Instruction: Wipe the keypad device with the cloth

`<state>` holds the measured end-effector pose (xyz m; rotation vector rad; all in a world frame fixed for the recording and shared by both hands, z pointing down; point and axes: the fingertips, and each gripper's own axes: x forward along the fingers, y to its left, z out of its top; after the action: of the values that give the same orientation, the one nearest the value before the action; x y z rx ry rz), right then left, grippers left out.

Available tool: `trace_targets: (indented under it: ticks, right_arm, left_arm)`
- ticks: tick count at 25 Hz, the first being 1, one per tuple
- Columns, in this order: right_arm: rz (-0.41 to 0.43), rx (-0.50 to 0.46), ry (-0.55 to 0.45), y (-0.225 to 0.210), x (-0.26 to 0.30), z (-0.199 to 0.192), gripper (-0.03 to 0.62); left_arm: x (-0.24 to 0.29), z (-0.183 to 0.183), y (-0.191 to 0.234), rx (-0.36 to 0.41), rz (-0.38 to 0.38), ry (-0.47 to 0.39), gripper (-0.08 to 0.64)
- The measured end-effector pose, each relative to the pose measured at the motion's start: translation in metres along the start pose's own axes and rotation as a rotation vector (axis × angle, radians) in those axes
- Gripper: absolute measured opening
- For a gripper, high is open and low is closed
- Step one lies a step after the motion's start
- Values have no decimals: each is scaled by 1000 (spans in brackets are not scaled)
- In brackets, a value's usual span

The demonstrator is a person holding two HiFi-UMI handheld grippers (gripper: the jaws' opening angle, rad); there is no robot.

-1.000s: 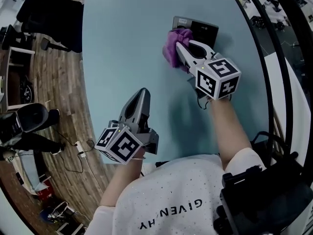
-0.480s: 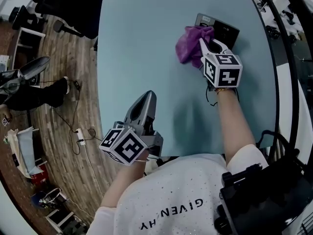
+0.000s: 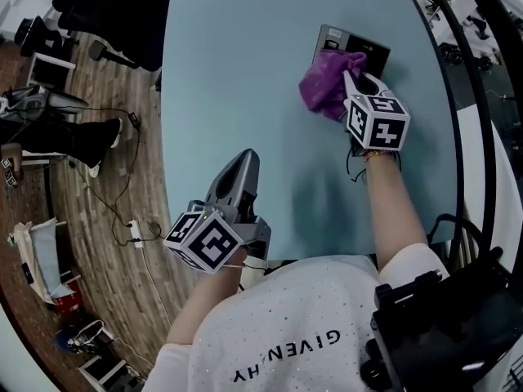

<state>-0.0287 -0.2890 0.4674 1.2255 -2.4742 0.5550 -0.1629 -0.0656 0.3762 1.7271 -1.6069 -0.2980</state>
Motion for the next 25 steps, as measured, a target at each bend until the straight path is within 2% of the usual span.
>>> trace_targets:
  ticks: [7, 16, 25]
  right_arm:
    - [-28, -1, 4, -12, -6, 4, 26]
    - [-80, 11, 6, -38, -29, -4, 26]
    - [-120, 47, 3, -54, -41, -15, 26]
  left_arm:
    - [15, 11, -9, 4, -35, 9, 5]
    - [29, 1, -23, 3, -87, 37, 5]
    - [31, -4, -29, 0, -94, 59, 5]
